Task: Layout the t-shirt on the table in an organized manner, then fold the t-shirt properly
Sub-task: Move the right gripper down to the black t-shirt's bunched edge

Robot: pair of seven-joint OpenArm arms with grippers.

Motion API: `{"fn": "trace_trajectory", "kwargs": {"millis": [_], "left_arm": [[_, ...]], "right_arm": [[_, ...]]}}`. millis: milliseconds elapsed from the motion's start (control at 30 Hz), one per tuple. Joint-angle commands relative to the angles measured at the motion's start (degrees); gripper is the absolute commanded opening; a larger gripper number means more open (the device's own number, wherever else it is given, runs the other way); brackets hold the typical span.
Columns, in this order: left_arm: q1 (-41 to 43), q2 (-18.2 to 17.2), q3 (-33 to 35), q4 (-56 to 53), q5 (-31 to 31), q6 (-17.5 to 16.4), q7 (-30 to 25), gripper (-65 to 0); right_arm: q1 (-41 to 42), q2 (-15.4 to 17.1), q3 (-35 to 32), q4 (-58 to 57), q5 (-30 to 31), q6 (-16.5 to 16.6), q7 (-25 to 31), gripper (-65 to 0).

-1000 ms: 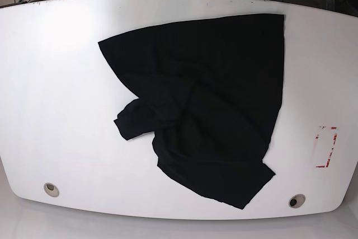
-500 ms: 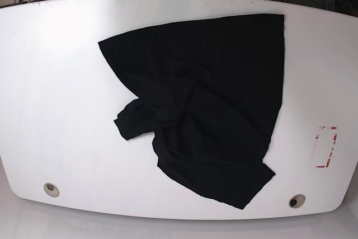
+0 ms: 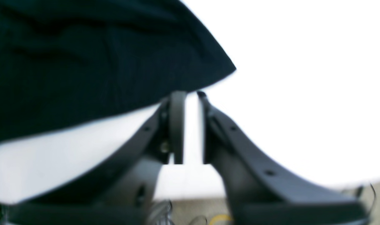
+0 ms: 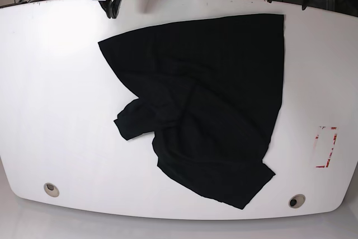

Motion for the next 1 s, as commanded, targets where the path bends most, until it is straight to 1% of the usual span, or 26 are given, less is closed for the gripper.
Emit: {"fn": "trace_trajectory", "kwargs": {"millis": [0,100,167,233,367,600,700,767,800,833,967], "left_arm": [[-0.4,1.5,-0.03,0.96,-0.29,0.13,-1.19,-9.3],[-1.46,2.65,-0.03,0.88,-0.29,0.13,-1.1,-9.3],[-1.63,3.7,-0.03,0.88,-0.29,0.13,-1.1,-9.2],[-1.81,4.76,-0.03,0.88,-0.29,0.13,-1.19,-9.2],[-2.16,6.08,-0.03,0.88,-0.29,0.13,-1.19,-9.2],[-3.21,6.78,-0.03,0.96,-0.29,0.13,-1.19,-9.0],[-3.65,6.78,-0.03,0.96,-0.29,0.13,-1.19,-9.0],[-3.74,6.78,-0.03,0.96,-0.29,0.13,-1.19,-9.0],[-3.92,6.78,-0.03,0.88,-0.29,0.13,-1.19,-9.0],[-4.09,6.78,-0.03,0.88,-0.29,0.13,-1.19,-9.0],[-6.03,6.78,-0.03,0.52,-0.29,0.13,-1.1,-9.0]], "right_arm": [[1.07,0.35,0.0,0.84,-0.06,0.13,1.55,-47.9],[2.82,0.35,0.0,0.84,-0.06,0.22,1.46,-40.4],[4.06,0.35,-0.09,0.84,-0.06,0.22,1.46,-36.9],[5.55,0.35,-0.09,0.84,-0.06,0.22,1.46,-35.5],[8.27,0.97,-0.09,0.67,-0.15,0.22,0.67,-35.4],[16.19,3.26,-1.32,0.76,-0.06,0.22,-7.95,-35.4],[20.76,4.31,-1.58,0.67,0.29,0.22,-12.78,-35.4],[23.22,4.49,-1.58,0.67,0.47,0.22,-15.33,-35.5],[25.24,4.49,-1.58,0.58,0.47,0.22,-17.44,-35.5],[25.95,4.49,-1.58,0.58,0.47,0.3,-18.14,-35.5],[33.07,4.49,-1.67,-0.56,0.47,0.39,-23.77,-35.7]]}}
